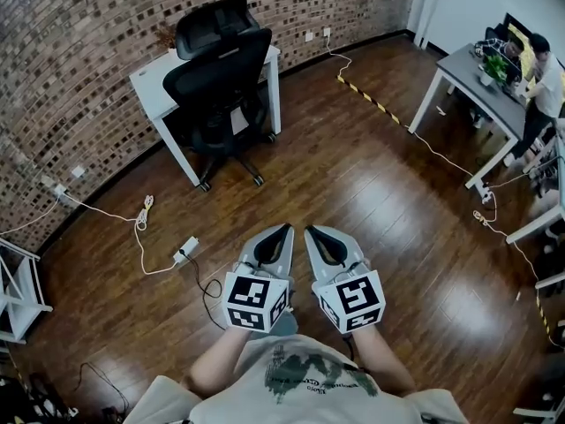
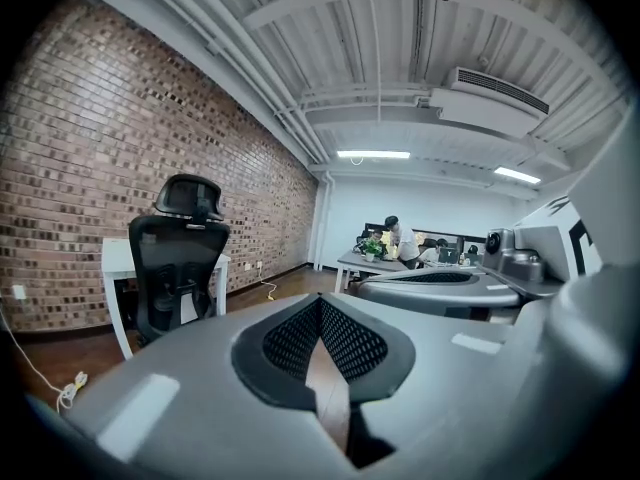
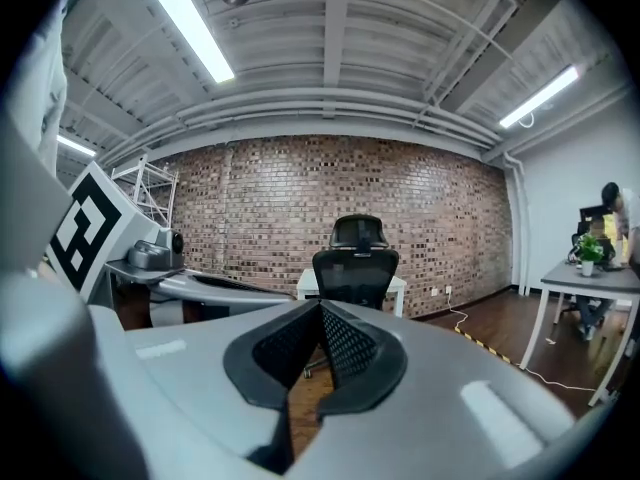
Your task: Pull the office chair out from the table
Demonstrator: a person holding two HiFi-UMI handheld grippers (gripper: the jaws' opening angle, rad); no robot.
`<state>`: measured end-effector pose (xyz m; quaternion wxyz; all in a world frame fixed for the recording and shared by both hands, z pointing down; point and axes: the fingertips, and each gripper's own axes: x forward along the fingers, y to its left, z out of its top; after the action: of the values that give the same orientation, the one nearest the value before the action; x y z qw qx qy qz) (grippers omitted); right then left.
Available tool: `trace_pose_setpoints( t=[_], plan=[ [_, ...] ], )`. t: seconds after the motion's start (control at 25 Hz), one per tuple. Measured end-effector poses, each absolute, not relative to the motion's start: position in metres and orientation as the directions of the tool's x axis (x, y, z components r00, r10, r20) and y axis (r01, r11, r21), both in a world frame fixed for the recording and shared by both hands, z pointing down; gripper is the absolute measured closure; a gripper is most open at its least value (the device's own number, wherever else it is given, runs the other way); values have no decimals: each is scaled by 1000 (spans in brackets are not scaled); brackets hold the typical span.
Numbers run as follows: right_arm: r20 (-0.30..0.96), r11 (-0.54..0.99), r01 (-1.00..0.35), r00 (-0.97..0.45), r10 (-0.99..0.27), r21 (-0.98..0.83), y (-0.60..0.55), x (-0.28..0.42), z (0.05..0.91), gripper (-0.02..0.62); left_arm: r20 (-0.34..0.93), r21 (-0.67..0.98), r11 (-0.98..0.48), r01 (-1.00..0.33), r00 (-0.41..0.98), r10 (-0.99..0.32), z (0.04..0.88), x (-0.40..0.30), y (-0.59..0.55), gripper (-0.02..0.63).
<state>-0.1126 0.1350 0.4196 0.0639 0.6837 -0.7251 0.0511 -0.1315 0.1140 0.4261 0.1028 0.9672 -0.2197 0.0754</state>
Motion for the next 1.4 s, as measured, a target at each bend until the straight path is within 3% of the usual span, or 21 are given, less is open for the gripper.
trace_pose_setpoints(
  t=[1.08,1.4],
  plan=[
    [158,95,-993,-84,-984,63,-71,-71,402,595,147,162,-861,-482,874,-462,410,-97,-91,593],
    [132,163,-985,-155,-979,57,-124,-43,402,595,145,134,-829,-544,838,-526,410,-74,-141,593]
  ],
)
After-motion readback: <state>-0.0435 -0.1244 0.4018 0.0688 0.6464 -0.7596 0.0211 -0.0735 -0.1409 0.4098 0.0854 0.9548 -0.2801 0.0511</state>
